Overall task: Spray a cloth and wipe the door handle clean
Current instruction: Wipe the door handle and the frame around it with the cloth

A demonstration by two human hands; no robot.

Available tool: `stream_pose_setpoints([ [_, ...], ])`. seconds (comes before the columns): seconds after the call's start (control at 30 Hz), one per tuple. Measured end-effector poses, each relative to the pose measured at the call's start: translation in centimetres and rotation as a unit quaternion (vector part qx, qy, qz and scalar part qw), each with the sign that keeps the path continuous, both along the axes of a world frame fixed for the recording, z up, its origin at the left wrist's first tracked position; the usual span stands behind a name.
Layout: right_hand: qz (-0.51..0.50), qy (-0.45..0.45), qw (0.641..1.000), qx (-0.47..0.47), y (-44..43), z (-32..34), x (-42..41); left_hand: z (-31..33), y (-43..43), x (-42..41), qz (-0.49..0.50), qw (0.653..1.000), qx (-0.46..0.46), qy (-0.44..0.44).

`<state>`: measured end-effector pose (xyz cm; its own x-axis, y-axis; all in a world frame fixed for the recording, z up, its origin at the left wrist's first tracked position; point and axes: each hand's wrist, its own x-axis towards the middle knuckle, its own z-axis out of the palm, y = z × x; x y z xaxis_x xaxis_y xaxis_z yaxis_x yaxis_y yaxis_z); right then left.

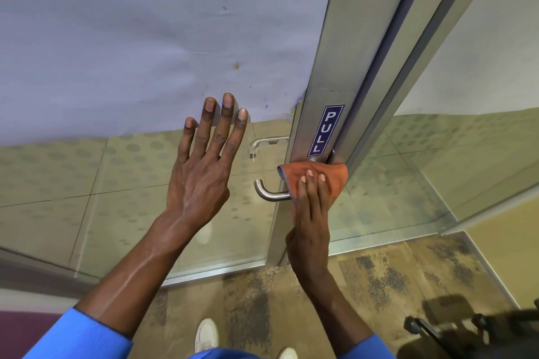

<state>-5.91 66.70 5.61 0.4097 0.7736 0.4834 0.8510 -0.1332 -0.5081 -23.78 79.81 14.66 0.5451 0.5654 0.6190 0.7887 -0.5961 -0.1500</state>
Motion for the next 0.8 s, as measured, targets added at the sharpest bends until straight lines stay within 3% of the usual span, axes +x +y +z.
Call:
stream_pose_setpoints([
  [0.17,-0.021,0.215,0.974,0.065,-0.1,-0.2,-1.6,0.0,0.1,-0.1,0.004,1.0,0.0,0.004],
  [0.27,-0.062,0.455,0.885,0.082,-0.1,0.9,-2.7,0.0,0.1,-0.1,0.005,1.0,-0.001,0.006],
  [0.4,-0.026,0.635,0.764,0.114,-0.6,0.8,-2.1,0.1,0.1,0.0,0.007,1.0,0.0,0.009],
  [0.63,0.062,0.763,0.64,0.072,-0.9,1.9,-4.5,0.0,0.0,0.0,0.008,1.0,0.002,0.01],
  [0.8,-0.001,0.774,0.626,0.099,-0.8,1.9,-1.2,-0.1,0.2,0.0,0.007,1.0,0.005,0.006],
])
